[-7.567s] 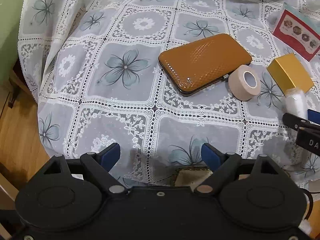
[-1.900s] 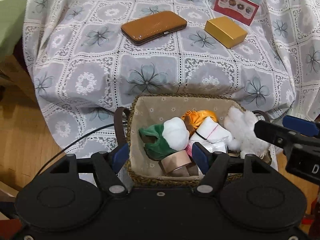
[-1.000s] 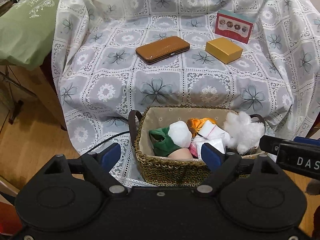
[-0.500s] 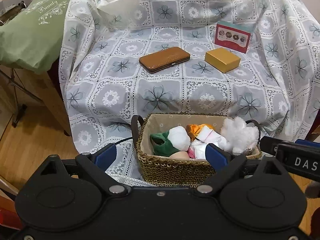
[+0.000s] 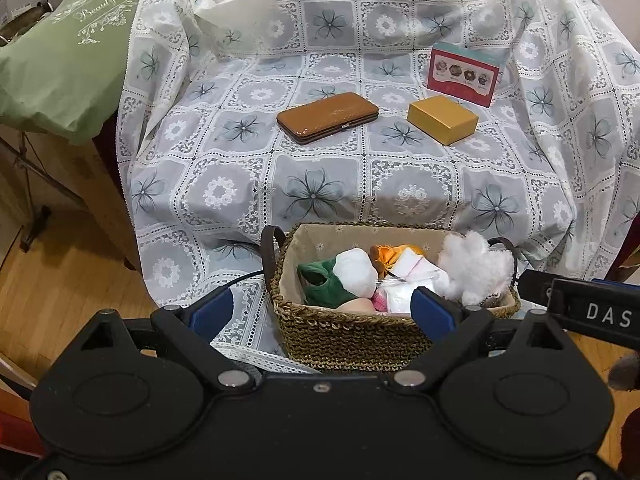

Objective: Organize soft objects

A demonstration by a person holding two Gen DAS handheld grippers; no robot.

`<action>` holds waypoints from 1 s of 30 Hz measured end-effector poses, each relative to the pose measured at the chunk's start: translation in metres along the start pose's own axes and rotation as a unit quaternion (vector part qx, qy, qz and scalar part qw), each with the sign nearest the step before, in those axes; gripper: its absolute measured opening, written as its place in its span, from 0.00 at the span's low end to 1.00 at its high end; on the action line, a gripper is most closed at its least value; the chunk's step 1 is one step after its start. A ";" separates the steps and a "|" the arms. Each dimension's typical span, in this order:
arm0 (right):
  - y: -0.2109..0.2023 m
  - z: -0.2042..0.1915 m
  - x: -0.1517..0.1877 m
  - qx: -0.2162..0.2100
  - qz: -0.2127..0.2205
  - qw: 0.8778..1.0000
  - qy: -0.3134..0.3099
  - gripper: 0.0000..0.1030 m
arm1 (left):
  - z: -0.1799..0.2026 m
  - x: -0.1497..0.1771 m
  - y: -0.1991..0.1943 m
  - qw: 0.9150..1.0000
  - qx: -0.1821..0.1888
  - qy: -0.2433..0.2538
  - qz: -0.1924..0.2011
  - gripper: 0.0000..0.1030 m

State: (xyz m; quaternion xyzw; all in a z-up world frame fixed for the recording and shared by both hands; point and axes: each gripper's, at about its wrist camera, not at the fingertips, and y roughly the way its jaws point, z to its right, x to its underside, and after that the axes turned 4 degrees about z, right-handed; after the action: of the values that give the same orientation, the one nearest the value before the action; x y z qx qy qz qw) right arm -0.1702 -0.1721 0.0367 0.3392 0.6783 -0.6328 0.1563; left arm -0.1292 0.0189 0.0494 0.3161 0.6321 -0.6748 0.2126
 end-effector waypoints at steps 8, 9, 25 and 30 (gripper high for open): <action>0.000 -0.001 -0.001 0.000 0.001 1.000 -0.004 0.74 | 0.000 0.000 0.000 1.000 0.001 -0.001 -0.003 0.90; 0.000 -0.001 -0.002 0.000 0.001 1.000 -0.004 0.74 | 0.000 0.000 0.000 1.000 0.001 -0.002 -0.003 0.90; 0.002 -0.001 -0.001 -0.002 -0.004 1.000 -0.006 0.75 | 0.000 0.002 0.001 1.000 0.000 -0.004 -0.003 0.90; 0.002 -0.002 0.000 -0.003 -0.005 1.000 -0.005 0.75 | 0.000 0.002 0.001 1.000 -0.001 -0.005 -0.004 0.90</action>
State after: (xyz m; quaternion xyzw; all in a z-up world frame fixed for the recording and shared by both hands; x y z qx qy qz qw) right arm -0.1688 -0.1707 0.0356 0.3319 0.6811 -0.6333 0.1578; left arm -0.1303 0.0193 0.0475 0.3103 0.6328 -0.6765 0.2135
